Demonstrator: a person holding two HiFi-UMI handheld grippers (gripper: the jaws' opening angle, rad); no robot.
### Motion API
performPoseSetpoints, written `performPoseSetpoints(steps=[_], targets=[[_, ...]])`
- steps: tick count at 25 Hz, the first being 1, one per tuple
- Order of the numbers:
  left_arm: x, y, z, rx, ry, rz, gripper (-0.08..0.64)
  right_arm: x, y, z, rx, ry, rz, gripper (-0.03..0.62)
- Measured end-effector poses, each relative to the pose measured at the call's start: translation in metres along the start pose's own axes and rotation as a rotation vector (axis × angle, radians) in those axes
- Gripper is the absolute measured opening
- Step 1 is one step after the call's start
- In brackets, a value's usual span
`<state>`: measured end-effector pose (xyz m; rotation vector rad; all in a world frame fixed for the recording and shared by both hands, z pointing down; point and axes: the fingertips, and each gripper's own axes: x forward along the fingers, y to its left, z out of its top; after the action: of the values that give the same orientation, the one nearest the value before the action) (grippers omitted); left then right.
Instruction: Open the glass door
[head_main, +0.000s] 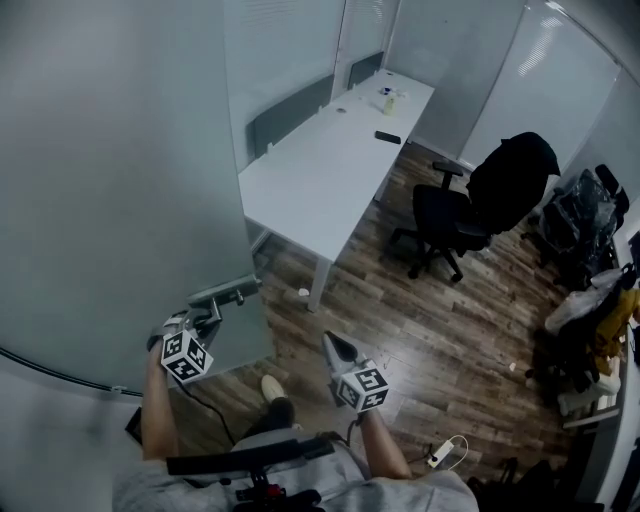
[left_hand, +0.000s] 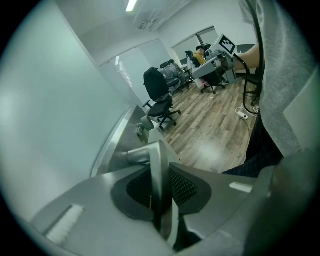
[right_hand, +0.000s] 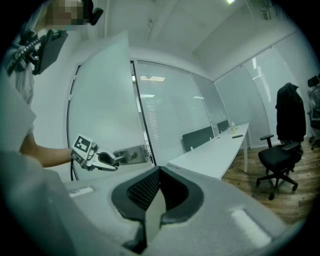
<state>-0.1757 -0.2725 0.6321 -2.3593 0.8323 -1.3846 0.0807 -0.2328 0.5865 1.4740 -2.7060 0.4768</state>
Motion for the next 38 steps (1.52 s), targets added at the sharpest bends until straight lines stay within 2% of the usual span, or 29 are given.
performPoseSetpoints(steps=[13,38], targets=[[-0.021,-0.043,0.015,0.077,-0.041,-0.002,0.058,-0.063,0.015,-0.009,-0.006,-0.008,-0.028,0.002],[-0.064,-0.118,0.030,0.170,-0.060,-0.034,0.054,-0.111,0.061,-0.036,-0.006,0.009,-0.038,0.002]])
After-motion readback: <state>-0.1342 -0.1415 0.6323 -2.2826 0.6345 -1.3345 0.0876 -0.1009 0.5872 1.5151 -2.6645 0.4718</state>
